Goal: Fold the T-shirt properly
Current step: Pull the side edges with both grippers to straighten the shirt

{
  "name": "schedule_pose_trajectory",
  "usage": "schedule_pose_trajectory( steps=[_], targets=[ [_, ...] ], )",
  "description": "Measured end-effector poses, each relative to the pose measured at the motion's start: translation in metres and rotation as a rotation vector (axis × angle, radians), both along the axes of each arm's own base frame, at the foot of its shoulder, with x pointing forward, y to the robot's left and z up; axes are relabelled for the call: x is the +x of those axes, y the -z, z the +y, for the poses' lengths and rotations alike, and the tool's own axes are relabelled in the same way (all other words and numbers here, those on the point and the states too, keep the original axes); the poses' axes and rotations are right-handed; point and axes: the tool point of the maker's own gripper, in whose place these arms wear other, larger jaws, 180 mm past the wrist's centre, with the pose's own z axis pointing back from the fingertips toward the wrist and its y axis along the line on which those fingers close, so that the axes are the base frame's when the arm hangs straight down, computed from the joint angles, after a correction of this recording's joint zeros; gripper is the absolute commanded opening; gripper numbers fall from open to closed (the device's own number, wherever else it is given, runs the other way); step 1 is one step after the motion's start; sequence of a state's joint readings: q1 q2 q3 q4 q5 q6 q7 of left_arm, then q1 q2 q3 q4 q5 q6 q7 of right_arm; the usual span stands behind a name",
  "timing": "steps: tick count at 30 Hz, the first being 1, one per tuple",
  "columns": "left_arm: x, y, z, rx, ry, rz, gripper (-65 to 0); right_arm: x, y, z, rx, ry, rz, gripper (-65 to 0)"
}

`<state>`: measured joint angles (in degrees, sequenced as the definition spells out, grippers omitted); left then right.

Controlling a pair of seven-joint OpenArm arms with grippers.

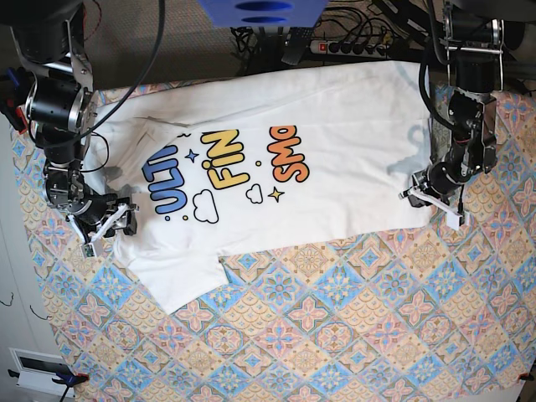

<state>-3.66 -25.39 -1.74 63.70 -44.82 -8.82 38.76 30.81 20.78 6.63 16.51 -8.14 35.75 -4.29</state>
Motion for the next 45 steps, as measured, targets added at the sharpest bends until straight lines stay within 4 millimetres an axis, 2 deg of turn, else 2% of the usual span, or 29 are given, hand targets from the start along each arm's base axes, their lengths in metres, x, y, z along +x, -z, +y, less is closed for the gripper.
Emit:
schedule_pose_trajectory(
  steps=[2, 4, 9, 15, 20, 23, 25, 28, 32, 34, 38, 41, 45],
  targets=[
    [0.0, 0.0, 0.0, -0.001, 0.0, 0.0, -65.0, 0.0, 0.0, 0.0, -0.001, -0.001, 0.0, -42.6],
    [0.0, 0.0, -0.001, -0.002, 0.001, 0.0, -65.0, 0.0, 0.0, 0.0, -0.002, -0.001, 0.001, -45.4],
    [0.0, 0.001, -0.001, -0.003, 0.0, 0.001, -65.0, 0.004, -0.003, 0.001, 0.0, -0.004, -0.02, -45.3],
    [0.0, 0.001, -0.001, -0.003, 0.0, 0.001, -65.0, 0.022, -0.019, 0.002, 0.001, -0.005, -0.068, -45.2],
    [-0.001, 0.001, -0.002, -0.004, 0.001, 0.003, -65.0, 0.024, -0.021, 0.001, 0.0, -0.004, -0.072, -40.0],
    [-0.001, 0.001, -0.002, -0.004, 0.0, 0.003, -65.0, 0.024, -0.022, 0.001, -0.001, -0.005, -0.073, -40.3],
    [-0.001, 0.001, -0.002, -0.004, 0.0, 0.002, -65.0, 0.023, -0.02, 0.003, -0.011, -0.023, -0.066, -42.6],
    [-0.001, 0.002, -0.003, -0.006, 0.0, 0.003, -65.0, 0.028, -0.022, 0.009, -0.05, -0.082, -0.046, -50.1],
    [-0.001, 0.002, -0.005, -0.012, 0.0, 0.002, -65.0, 0.06, -0.055, 0.012, -0.047, -0.087, -0.143, -60.1],
    [-0.001, 0.002, -0.005, -0.014, -0.003, 0.0, -65.0, 0.062, -0.058, 0.012, -0.046, -0.085, -0.151, -62.1],
    [-0.001, 0.003, -0.01, -0.023, -0.001, -0.001, -65.0, 0.042, -0.036, 0.011, -0.066, -0.103, -0.075, -62.0],
    [-0.001, 0.003, -0.009, -0.022, -0.001, 0.0, -65.0, 0.045, -0.038, 0.011, -0.063, -0.101, -0.084, -61.2],
    [-0.001, 0.003, -0.009, -0.021, -0.001, -0.001, -65.0, 0.051, -0.045, 0.013, -0.056, -0.099, -0.109, -52.9]
  ],
)
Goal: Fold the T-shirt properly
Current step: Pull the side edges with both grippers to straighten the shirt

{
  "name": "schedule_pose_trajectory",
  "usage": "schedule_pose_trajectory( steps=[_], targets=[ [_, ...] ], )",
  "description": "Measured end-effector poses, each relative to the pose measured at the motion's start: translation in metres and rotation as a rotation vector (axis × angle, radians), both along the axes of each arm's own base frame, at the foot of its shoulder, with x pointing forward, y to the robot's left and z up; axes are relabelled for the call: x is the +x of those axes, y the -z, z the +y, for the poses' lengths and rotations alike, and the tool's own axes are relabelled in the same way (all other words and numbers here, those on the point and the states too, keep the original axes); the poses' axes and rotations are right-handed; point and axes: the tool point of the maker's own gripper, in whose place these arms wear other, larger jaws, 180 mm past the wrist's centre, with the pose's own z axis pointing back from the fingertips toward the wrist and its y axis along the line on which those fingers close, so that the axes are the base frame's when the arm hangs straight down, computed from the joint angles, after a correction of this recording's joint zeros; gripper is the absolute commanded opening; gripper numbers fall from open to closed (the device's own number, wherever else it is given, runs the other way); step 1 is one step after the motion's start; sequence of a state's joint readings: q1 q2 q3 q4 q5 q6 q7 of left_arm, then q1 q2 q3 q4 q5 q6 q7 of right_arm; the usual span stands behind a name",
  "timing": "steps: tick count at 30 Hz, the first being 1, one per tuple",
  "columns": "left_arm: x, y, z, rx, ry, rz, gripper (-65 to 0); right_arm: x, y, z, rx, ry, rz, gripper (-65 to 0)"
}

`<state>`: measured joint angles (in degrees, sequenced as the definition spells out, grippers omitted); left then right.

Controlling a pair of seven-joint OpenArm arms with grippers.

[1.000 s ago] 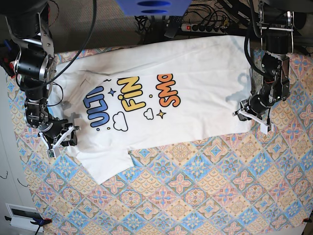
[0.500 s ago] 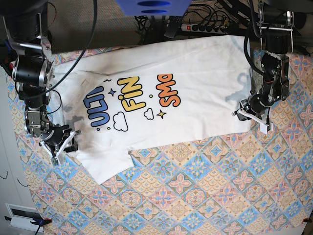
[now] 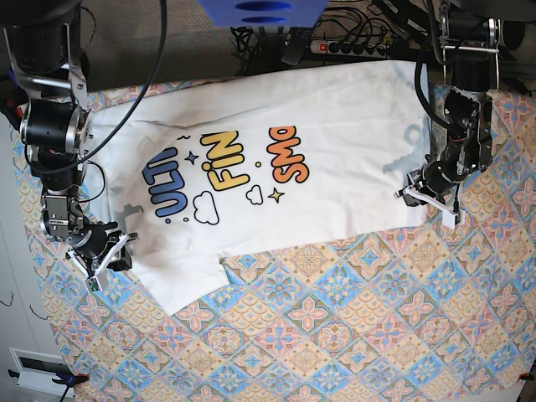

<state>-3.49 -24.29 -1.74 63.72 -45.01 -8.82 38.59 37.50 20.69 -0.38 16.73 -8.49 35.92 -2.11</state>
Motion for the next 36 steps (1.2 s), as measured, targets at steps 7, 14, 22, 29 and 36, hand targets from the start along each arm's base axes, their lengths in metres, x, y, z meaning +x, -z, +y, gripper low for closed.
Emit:
schedule_pose_trajectory(
  steps=[7, 14, 22, 29, 36],
  targets=[
    [0.0, 0.0, 0.0, 0.0, 0.0, 0.0, -65.0, -0.005, 0.013, -0.028, -0.103, 0.124, 0.003, -36.3],
    [0.0, 0.0, 0.0, 0.0, 0.0, 0.0, -65.0, -0.02, 0.027, -0.028, -0.111, 0.12, 0.044, -32.4],
    [0.0, 0.0, 0.0, 0.0, 0.0, 0.0, -65.0, -0.02, 0.028, -0.028, -0.101, 0.127, 0.043, -33.4],
    [0.0, 0.0, 0.0, -0.001, 0.0, 0.001, -65.0, -0.028, 0.036, -0.027, -0.089, 0.132, 0.059, -51.0],
    [0.0, 0.0, 0.0, -0.001, 0.0, 0.0, -65.0, -0.026, 0.035, -0.027, -0.085, 0.134, 0.048, -62.6]
  ],
)
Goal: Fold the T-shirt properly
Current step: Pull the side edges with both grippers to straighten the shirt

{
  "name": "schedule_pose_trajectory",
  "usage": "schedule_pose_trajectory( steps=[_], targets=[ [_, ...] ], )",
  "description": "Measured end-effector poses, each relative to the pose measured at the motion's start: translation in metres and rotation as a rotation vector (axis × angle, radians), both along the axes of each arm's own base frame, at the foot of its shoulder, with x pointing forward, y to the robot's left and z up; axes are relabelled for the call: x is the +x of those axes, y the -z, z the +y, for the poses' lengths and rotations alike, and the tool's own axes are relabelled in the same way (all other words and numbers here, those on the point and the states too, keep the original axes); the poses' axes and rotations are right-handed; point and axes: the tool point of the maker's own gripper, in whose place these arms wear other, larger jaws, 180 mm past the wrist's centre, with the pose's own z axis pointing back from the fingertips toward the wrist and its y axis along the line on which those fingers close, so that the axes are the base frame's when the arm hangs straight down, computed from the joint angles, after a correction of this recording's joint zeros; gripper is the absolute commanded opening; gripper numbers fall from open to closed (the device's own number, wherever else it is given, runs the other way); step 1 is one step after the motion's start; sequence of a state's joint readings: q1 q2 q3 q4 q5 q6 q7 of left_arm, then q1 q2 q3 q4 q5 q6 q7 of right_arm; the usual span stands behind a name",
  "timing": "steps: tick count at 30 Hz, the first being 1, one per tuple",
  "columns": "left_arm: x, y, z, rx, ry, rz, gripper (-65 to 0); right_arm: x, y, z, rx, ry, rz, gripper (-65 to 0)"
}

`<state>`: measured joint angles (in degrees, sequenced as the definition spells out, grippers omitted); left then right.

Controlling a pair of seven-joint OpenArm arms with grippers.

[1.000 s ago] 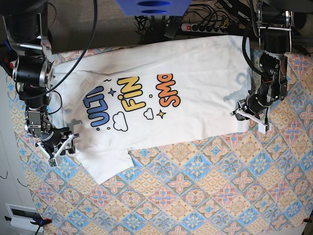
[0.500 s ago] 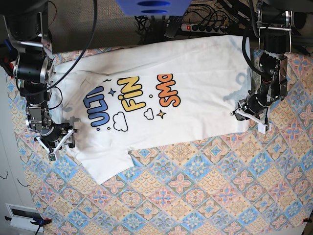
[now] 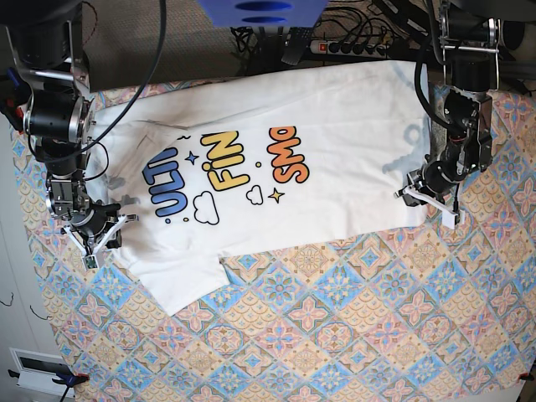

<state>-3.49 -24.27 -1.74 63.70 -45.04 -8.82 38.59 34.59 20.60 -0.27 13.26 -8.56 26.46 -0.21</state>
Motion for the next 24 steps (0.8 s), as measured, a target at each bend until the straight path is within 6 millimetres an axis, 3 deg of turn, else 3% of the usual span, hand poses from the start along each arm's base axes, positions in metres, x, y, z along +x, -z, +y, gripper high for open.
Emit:
schedule_pose_trajectory(
  steps=[9, 15, 18, 21, 24],
  targets=[
    [0.0, 0.0, 0.0, 0.0, 0.0, 0.0, -65.0, 0.002, -0.002, 0.001, 0.002, -0.004, -0.002, -64.0],
    [0.001, -0.001, 0.0, 0.0, 0.001, 0.0, -65.0, 0.012, -0.025, 0.015, -0.005, -0.1, -0.045, -64.0],
    [0.001, -0.002, 0.001, 0.002, 0.002, -0.003, -65.0, -0.007, -0.024, 0.009, -0.015, -0.1, -0.039, -64.0],
    [0.007, -0.015, -0.004, 0.015, 0.025, -0.041, -65.0, -0.036, -0.014, -0.004, -0.064, -0.099, 0.021, -64.0],
    [0.015, -0.027, -0.01, 0.012, 0.043, -0.08, -65.0, -0.039, -0.023, -0.007, -0.089, -0.107, -0.014, -64.0]
  ],
)
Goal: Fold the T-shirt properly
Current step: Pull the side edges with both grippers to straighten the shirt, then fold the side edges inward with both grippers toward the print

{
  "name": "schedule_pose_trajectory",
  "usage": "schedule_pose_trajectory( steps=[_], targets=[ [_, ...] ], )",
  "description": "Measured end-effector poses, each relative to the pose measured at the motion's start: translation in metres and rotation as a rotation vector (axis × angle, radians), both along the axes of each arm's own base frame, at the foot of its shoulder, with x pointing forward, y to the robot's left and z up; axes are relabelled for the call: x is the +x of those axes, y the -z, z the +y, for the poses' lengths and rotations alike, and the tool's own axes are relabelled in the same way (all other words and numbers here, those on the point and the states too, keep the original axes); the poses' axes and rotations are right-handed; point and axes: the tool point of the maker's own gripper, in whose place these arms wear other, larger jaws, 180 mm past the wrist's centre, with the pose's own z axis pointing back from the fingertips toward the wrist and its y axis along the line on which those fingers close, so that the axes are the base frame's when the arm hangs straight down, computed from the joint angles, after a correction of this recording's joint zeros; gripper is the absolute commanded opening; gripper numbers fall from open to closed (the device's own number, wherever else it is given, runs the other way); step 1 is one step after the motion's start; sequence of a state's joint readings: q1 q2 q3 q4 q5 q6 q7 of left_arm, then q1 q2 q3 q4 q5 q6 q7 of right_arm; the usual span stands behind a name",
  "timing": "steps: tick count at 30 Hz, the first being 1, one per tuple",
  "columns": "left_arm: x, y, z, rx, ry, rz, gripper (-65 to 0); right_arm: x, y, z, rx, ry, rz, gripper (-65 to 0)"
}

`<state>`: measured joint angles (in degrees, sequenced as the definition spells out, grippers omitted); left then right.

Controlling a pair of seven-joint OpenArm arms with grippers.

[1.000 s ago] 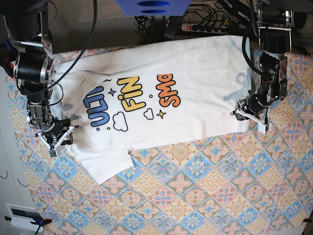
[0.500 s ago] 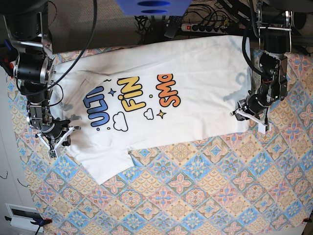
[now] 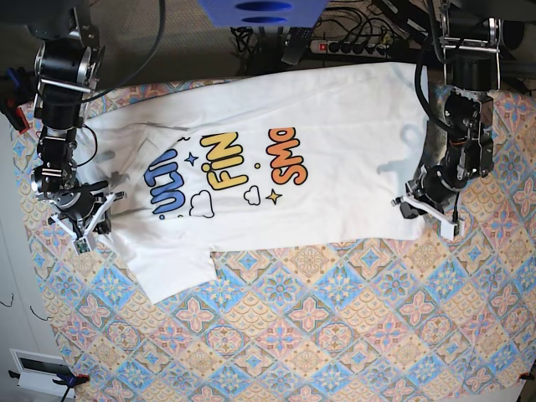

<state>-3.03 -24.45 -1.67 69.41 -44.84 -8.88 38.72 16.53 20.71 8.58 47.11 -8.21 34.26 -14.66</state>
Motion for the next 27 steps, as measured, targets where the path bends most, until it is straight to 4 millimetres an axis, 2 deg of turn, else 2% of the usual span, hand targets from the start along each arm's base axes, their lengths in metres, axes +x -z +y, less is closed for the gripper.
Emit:
schedule_pose_trajectory(
  steps=[3, 6, 9, 12, 14, 20, 27],
  targets=[
    [-0.001, -0.003, -0.001, 0.006, 0.009, -0.006, -65.0, -0.002, -0.008, 0.004, -0.01, -0.016, -0.035, -64.1],
    [-0.009, 0.0, -0.002, 0.014, 0.017, 0.003, -65.0, -0.021, 0.001, 0.006, -0.028, -0.03, -0.009, -64.1],
    [-0.012, -0.002, -0.004, 0.013, 0.026, 0.0, -65.0, -0.04, 0.004, -0.006, -0.033, 0.004, 0.0, -64.1],
    [-0.013, -0.007, -0.003, 0.027, 0.037, -0.015, -65.0, -0.04, -0.009, -0.02, -0.058, 0.024, -0.032, -64.1],
    [-0.015, -0.011, -0.004, 0.027, 0.042, -0.028, -65.0, -0.04, -0.017, -0.015, -0.033, -0.008, -0.059, -64.1],
    [-0.027, -0.017, -0.002, 0.059, 0.072, -0.033, -65.0, -0.068, -0.011, -0.027, -0.041, 0.015, -0.024, -64.2],
    [-0.045, -0.006, -0.005, 0.054, 0.076, -0.001, -65.0, -0.08, -0.019, -0.025, -0.073, -0.012, -0.043, -64.2]
  ],
)
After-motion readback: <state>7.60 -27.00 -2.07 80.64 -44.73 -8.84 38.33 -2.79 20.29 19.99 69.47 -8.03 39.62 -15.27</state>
